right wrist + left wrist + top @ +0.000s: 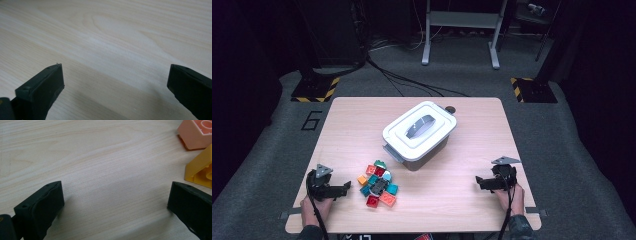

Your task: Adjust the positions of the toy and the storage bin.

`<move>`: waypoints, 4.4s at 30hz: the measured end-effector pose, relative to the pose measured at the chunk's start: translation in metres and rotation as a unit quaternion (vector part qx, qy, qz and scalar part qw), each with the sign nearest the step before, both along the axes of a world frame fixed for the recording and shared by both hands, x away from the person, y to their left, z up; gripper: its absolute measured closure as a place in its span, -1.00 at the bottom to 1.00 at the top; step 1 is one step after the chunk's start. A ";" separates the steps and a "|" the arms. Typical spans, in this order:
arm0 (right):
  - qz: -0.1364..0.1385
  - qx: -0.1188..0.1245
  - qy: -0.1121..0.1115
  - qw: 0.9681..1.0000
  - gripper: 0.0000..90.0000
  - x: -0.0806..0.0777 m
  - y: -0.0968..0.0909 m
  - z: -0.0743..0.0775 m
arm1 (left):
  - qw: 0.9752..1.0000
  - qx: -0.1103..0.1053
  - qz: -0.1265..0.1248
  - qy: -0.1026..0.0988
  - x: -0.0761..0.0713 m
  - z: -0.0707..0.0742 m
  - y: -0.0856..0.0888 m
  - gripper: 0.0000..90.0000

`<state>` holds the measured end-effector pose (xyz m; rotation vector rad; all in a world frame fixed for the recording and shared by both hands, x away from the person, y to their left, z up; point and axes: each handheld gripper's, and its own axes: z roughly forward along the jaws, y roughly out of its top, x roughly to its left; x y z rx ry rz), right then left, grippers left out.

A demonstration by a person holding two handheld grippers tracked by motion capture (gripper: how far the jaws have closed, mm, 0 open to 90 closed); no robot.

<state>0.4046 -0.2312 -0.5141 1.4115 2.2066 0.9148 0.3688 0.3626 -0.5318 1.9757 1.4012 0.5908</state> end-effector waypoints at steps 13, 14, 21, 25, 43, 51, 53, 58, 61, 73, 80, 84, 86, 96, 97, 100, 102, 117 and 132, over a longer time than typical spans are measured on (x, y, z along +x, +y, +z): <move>0.036 0.014 -0.032 0.999 -0.98 0.019 0.021 0.056 | 1.000 0.000 0.000 0.000 0.000 0.000 0.000 -0.99; 0.040 0.018 -0.037 0.998 -0.97 0.024 0.026 0.066 | 1.000 -0.002 0.001 0.002 0.000 0.000 0.000 -0.99; 0.059 0.028 -0.056 0.996 -0.96 0.041 0.043 0.096 | 1.000 0.001 0.000 0.000 0.000 0.000 0.000 -0.99; 0.067 0.031 -0.061 0.995 -0.95 0.053 0.052 0.111 | 1.000 0.001 0.000 0.000 0.000 0.000 0.000 -0.99; 0.070 0.020 -0.053 0.996 -0.17 0.112 0.089 0.137 | 1.000 0.001 0.001 -0.002 0.000 0.000 0.000 -0.99; 0.078 -0.014 -0.044 0.996 0.20 0.141 0.109 0.133 | 1.000 0.000 0.001 -0.004 0.000 0.000 0.000 -0.99; 0.080 -0.014 -0.034 0.996 0.23 0.147 0.112 0.131 | 1.000 0.001 0.001 -0.002 0.000 0.000 0.000 -0.98; 0.075 -0.016 -0.022 0.997 0.38 0.157 0.114 0.127 | 1.000 -0.001 0.002 -0.005 0.000 -0.001 0.000 -0.98; 0.076 -0.003 -0.019 0.997 0.49 0.158 0.113 0.126 | 1.000 0.000 0.001 -0.005 0.000 0.000 0.000 -0.98; 0.046 -0.017 -0.012 0.999 0.50 0.144 0.113 0.128 | 1.000 0.001 0.001 -0.004 0.000 0.000 0.000 -0.98; 0.037 -0.018 -0.012 0.999 0.50 0.130 0.107 0.130 | 1.000 -0.001 0.001 -0.005 0.000 -0.001 0.000 -0.98; 0.031 -0.014 -0.019 0.999 0.77 0.118 0.103 0.131 | 1.000 0.001 0.001 -0.005 0.000 0.000 0.000 -0.98; 0.041 0.001 -0.018 0.999 0.79 0.115 0.101 0.132 | 1.000 0.001 0.001 -0.003 0.000 0.000 0.000 -0.98; 0.030 -0.002 -0.053 0.998 0.55 0.115 0.095 0.135 | 1.000 0.000 0.001 -0.004 0.000 0.000 0.000 -0.98; 0.025 -0.001 -0.052 0.998 0.55 0.117 0.095 0.136 | 1.000 0.000 0.001 -0.004 0.000 0.000 0.000 -0.98; 0.017 -0.005 -0.052 0.998 0.53 0.130 0.093 0.133 | 1.000 0.000 0.001 -0.004 0.000 0.000 0.000 -0.98; 0.017 -0.003 -0.049 0.999 0.53 0.138 0.091 0.129 | 1.000 0.000 0.001 -0.004 0.000 0.000 0.000 -0.98; 0.035 0.083 0.008 0.996 0.79 0.171 0.079 0.102 | 1.000 0.000 0.002 -0.003 0.000 0.000 0.000 -0.98; 0.029 0.067 0.017 0.997 0.85 0.162 0.077 0.099 | 1.000 -0.001 0.002 -0.007 0.000 -0.001 0.000 -0.98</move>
